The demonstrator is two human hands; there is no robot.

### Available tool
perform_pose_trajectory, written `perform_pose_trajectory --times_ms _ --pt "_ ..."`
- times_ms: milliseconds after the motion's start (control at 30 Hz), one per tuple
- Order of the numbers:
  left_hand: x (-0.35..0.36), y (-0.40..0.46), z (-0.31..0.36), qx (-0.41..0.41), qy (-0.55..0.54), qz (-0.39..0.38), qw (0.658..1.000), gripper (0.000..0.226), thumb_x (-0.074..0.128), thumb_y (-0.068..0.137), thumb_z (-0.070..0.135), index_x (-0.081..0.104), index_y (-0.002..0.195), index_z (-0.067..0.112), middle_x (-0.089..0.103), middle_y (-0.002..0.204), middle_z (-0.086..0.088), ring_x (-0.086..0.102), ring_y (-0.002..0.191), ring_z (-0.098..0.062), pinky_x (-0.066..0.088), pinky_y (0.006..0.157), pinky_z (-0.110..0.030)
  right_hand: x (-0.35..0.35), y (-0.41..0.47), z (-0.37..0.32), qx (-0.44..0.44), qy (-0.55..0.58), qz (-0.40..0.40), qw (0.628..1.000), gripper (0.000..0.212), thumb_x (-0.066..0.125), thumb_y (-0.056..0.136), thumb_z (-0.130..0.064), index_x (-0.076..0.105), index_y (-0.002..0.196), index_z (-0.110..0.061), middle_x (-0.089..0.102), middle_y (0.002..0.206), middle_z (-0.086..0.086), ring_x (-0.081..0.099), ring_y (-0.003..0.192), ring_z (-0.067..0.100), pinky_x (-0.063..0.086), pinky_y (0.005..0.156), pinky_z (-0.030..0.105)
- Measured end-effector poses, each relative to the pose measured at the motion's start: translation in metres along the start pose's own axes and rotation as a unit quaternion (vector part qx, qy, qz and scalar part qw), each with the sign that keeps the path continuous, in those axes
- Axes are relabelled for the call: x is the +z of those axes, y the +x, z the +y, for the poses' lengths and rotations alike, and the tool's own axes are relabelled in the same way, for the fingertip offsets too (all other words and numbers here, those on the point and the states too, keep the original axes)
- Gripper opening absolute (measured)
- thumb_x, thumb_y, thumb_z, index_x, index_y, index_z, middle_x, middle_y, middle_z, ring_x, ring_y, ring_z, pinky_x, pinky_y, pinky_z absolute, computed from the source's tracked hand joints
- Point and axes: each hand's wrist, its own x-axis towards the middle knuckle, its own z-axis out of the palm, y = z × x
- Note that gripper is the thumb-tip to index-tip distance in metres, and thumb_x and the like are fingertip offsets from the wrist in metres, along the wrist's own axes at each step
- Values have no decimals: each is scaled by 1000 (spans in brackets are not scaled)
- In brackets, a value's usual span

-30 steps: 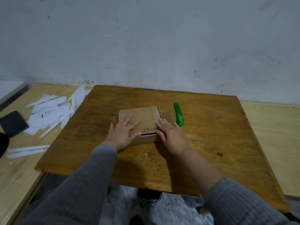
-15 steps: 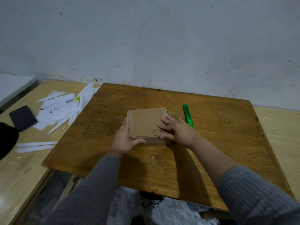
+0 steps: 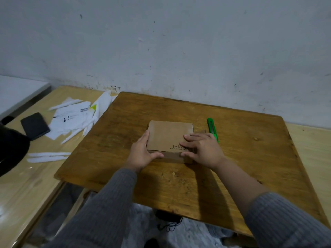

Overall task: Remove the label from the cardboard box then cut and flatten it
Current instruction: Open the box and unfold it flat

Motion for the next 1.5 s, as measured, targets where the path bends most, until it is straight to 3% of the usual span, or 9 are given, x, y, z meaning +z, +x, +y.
perform_pose_trajectory --times_ms 267,467,600,733,1033,1233,1333,1433,1500 --pt "1 -3 -5 5 3 3 1000 118 90 63 28 17 155 19 31 156 2 34 138 -15 29 115 -34 1 -4 0 7 34 -14 999 48 50 84 -61 51 129 -44 42 147 -15 33 134 12 26 107 39" --pt "-2 4 -11 -1 3 -9 1000 122 91 60 34 15 155 19 31 156 1 34 138 -18 32 114 -37 3 3 -16 -15 -17 41 999 60 28 81 -72 50 130 -45 36 150 -8 16 145 20 -6 116 56" --pt "1 3 -19 2 -3 -11 1000 120 89 62 41 16 155 17 38 151 -4 39 134 -20 36 109 -33 13 19 -31 -67 54 0 996 51 47 90 -54 47 136 -31 34 153 -3 19 145 15 12 120 41" --pt "4 0 -26 31 -21 -1 999 114 85 67 43 18 154 14 43 147 -5 44 130 -17 39 104 -26 21 22 -29 -74 68 18 995 48 48 91 -50 50 135 -30 40 149 -5 31 141 11 21 116 31" --pt "1 7 -31 37 -41 -14 998 113 87 65 41 21 154 16 46 145 -2 46 127 -15 41 106 -33 19 23 -31 -147 -47 118 981 30 66 85 -32 69 113 -22 70 116 2 66 108 23 55 86 34" --pt "-7 18 -34 27 -51 -58 997 101 85 68 38 30 150 17 49 142 2 47 128 -14 40 105 -29 -10 37 -38 -128 7 193 973 34 41 97 -38 66 116 -25 73 105 0 71 90 20 59 62 35" --pt "-8 18 -37 53 -63 -56 995 110 76 69 58 13 155 27 35 154 4 37 137 -15 35 112 -38 -29 49 -38 -118 23 229 966 33 41 98 -38 66 113 -24 74 93 -1 71 75 20 55 50 35" --pt "-15 22 -25 90 -101 33 990 91 62 86 52 1 153 41 13 161 12 20 145 -11 26 115 -40 -38 54 -38 -109 40 242 963 32 42 97 -38 69 109 -23 74 92 -3 70 76 19 55 52 36" --pt "-26 28 -10 158 -59 87 982 71 52 96 42 8 151 46 16 160 17 19 143 -2 27 112 -32 -39 55 -39 -107 46 250 961 30 45 96 -36 70 107 -22 74 91 -2 70 77 20 56 55 35"
